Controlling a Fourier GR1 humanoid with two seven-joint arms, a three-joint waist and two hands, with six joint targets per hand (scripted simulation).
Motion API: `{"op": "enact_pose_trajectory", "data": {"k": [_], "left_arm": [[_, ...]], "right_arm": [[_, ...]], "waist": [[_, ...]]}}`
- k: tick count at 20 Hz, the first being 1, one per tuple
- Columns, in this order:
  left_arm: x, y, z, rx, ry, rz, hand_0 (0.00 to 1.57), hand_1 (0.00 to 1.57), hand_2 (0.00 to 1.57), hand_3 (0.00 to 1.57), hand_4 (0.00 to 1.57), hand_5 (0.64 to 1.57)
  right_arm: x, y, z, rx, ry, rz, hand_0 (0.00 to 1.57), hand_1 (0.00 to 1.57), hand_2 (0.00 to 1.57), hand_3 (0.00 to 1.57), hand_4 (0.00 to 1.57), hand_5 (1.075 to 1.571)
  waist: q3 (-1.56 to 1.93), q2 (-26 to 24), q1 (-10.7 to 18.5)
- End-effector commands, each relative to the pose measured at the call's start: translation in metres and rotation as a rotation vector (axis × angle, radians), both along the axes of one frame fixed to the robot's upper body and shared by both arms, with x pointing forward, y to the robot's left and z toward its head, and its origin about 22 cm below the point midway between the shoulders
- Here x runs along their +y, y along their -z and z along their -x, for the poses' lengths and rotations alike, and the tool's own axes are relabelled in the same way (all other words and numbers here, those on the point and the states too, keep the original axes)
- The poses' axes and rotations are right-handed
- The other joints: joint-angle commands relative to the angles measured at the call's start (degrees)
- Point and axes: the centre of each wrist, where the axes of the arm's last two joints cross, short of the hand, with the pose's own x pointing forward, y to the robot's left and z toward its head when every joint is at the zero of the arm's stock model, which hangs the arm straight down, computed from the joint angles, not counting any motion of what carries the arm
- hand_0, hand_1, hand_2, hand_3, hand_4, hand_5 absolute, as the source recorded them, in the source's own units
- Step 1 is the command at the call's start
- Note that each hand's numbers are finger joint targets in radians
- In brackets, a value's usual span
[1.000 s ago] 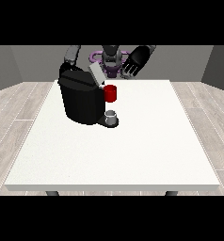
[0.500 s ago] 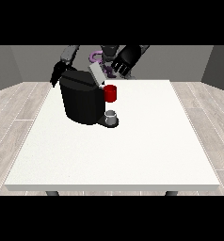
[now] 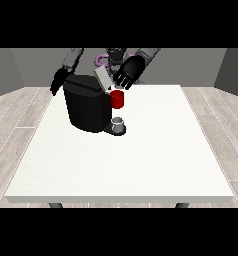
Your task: Insert the coffee pod into the coffee machine and close the lid
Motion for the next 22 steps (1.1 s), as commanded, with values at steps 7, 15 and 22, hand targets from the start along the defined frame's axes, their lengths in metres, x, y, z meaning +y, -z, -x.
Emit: {"op": "enact_pose_trajectory", "data": {"k": [7, 15, 22], "left_arm": [[-0.002, -0.019, -0.002, 0.002, -0.006, 0.009, 1.24, 1.24, 1.29, 1.22, 0.43, 1.571], [-0.007, 0.001, -0.004, 0.007, 0.026, 0.004, 1.2, 1.2, 1.25, 1.2, 0.42, 1.571], [0.018, -0.027, 0.0, -0.087, -0.017, -0.002, 1.23, 1.23, 1.27, 1.21, 0.39, 1.571]], "right_arm": [[-0.003, 0.002, 0.0, -0.013, -0.009, 0.004, 0.0, 0.0, 0.0, 0.0, 0.22, 1.571], [-0.003, -0.005, -0.004, -0.002, 0.015, -0.006, 0.0, 0.0, 0.0, 0.0, 0.1, 1.571], [-0.005, -0.025, -0.012, -0.055, 0.01, -0.027, 0.0, 0.0, 0.0, 0.0, 0.0, 1.571]], "waist": [[0.02, 1.86, -0.98], [0.0, 1.66, 0.01], [-0.01, 4.76, -1.39]]}}
